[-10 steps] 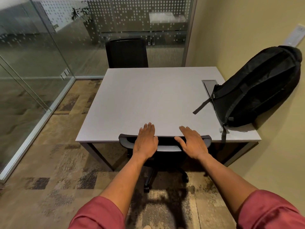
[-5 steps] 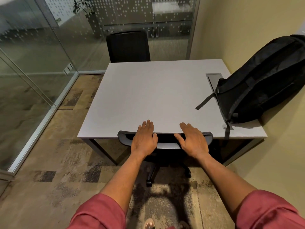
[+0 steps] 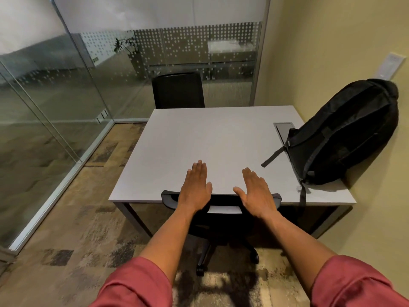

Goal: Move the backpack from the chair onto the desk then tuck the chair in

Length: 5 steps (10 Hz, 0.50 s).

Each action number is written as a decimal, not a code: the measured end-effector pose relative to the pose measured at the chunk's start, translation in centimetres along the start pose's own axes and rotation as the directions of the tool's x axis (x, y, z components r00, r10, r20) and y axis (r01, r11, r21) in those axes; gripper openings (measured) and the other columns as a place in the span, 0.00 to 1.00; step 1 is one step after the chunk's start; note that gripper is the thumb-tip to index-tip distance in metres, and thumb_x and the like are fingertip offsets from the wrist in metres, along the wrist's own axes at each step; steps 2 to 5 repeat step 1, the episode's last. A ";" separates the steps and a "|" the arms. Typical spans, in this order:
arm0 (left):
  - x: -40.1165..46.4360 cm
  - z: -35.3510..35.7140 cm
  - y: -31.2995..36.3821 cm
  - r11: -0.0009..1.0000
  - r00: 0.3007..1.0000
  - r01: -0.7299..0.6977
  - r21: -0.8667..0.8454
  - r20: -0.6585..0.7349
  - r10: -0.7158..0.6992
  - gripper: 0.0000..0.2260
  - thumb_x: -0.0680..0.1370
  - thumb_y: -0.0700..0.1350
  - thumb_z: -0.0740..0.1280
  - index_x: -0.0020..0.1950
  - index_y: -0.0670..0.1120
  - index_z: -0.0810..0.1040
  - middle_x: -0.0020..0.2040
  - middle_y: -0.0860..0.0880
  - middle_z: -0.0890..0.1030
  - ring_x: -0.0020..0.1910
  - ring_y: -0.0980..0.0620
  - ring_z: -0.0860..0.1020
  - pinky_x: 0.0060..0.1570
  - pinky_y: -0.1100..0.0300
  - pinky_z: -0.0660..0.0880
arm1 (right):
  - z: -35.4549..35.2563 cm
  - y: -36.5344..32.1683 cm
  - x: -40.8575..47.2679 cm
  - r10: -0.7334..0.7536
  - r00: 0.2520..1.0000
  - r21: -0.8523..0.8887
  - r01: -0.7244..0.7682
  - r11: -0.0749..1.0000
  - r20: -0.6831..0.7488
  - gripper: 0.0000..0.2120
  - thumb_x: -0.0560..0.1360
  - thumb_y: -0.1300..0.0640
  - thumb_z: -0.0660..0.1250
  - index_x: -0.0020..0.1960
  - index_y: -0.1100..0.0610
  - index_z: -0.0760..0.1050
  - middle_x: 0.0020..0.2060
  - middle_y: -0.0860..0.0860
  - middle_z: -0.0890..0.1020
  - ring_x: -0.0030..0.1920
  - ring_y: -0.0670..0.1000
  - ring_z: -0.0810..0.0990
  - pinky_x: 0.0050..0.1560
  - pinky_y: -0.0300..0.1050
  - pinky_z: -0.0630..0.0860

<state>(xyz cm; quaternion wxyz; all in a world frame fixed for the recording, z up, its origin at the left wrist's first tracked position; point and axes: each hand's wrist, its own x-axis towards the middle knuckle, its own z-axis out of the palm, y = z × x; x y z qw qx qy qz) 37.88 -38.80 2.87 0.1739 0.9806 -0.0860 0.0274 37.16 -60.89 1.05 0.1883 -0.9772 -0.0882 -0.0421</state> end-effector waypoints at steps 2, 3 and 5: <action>1.0 -1.3 0.2 0.999 0.999 -0.019 0.036 -0.043 0.021 0.30 0.84 0.49 0.51 0.82 0.43 0.43 0.82 0.46 0.42 0.81 0.49 0.40 0.78 0.55 0.38 | -1.4 -0.2 1.1 -0.012 0.999 0.002 0.012 1.000 -0.042 0.35 0.80 0.36 0.49 0.79 0.57 0.51 0.79 0.55 0.56 0.78 0.55 0.54 0.77 0.54 0.51; 1.0 -1.3 0.2 0.999 0.999 -0.019 0.036 -0.043 0.021 0.30 0.84 0.49 0.51 0.82 0.43 0.43 0.82 0.46 0.42 0.81 0.49 0.40 0.78 0.55 0.38 | -1.4 -0.2 1.1 -0.012 0.999 0.002 0.012 1.000 -0.042 0.35 0.80 0.36 0.49 0.79 0.57 0.51 0.79 0.55 0.56 0.78 0.55 0.54 0.77 0.54 0.51; 1.0 -1.3 0.2 0.999 0.999 -0.019 0.036 -0.043 0.021 0.30 0.84 0.49 0.51 0.82 0.43 0.43 0.82 0.46 0.42 0.81 0.49 0.40 0.78 0.55 0.38 | -1.4 -0.2 1.1 -0.012 0.999 0.002 0.012 1.000 -0.042 0.35 0.80 0.36 0.49 0.79 0.57 0.51 0.79 0.55 0.56 0.78 0.55 0.54 0.77 0.54 0.51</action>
